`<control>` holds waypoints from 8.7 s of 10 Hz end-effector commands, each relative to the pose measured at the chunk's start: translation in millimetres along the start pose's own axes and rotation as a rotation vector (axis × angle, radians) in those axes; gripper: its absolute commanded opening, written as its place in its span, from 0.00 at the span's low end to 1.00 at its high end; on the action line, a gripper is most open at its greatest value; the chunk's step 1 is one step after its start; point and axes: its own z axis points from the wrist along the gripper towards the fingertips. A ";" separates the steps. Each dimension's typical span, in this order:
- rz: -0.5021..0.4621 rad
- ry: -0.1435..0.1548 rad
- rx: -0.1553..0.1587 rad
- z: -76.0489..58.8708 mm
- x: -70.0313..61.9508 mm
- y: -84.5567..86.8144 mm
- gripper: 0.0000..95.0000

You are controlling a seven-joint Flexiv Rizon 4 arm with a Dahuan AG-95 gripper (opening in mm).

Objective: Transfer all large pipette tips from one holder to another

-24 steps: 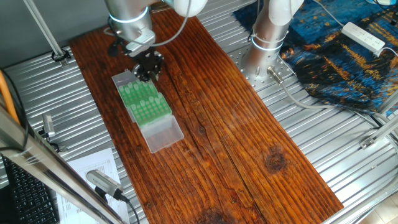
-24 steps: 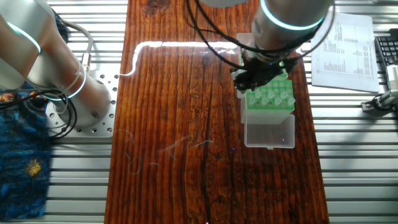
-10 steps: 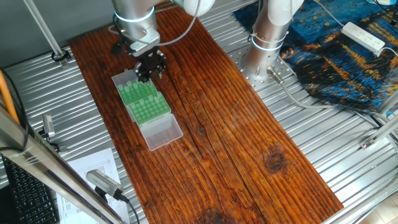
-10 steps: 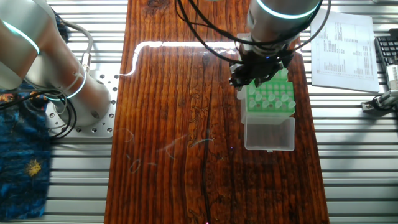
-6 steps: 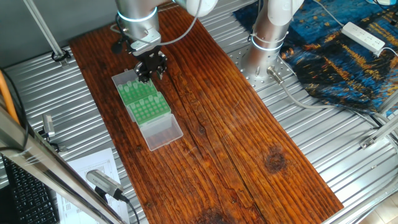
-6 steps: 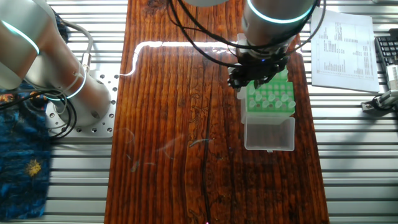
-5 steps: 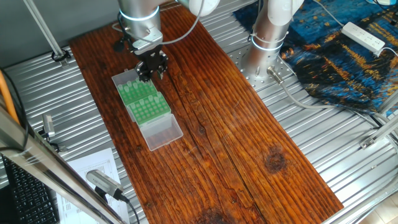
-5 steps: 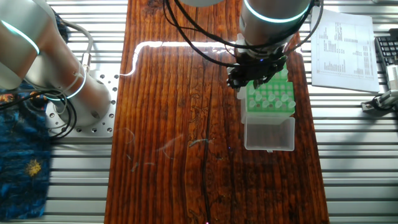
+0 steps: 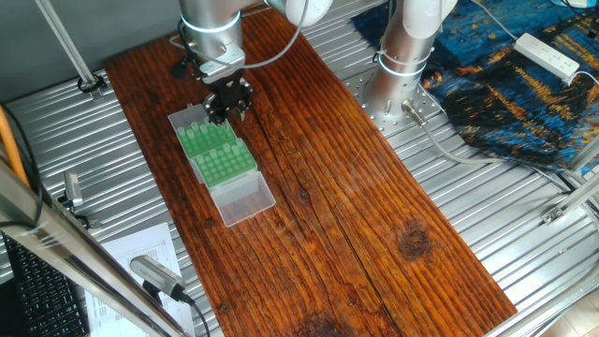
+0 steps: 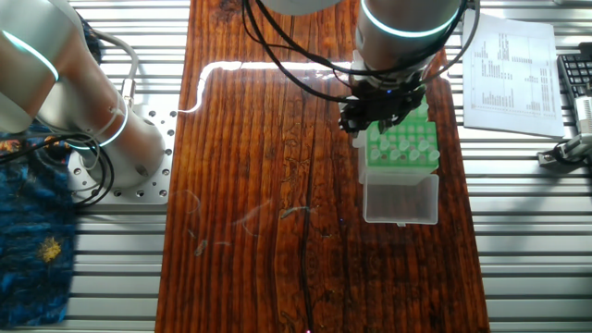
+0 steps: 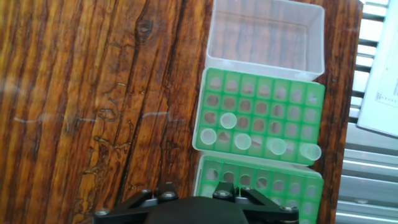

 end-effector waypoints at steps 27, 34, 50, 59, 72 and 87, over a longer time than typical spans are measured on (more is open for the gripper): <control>0.020 0.000 -0.014 4.3 2.0 -17.7 0.00; 0.020 0.000 -0.014 4.3 2.0 -17.7 0.00; 0.052 0.011 -0.029 -13.2 -2.7 -13.0 0.00; 0.073 0.016 -0.048 -35.2 1.5 -18.5 0.00; 0.065 0.006 -0.078 -65.8 -2.6 -16.1 0.00; 0.071 0.007 -0.099 -105.4 2.8 -17.8 0.00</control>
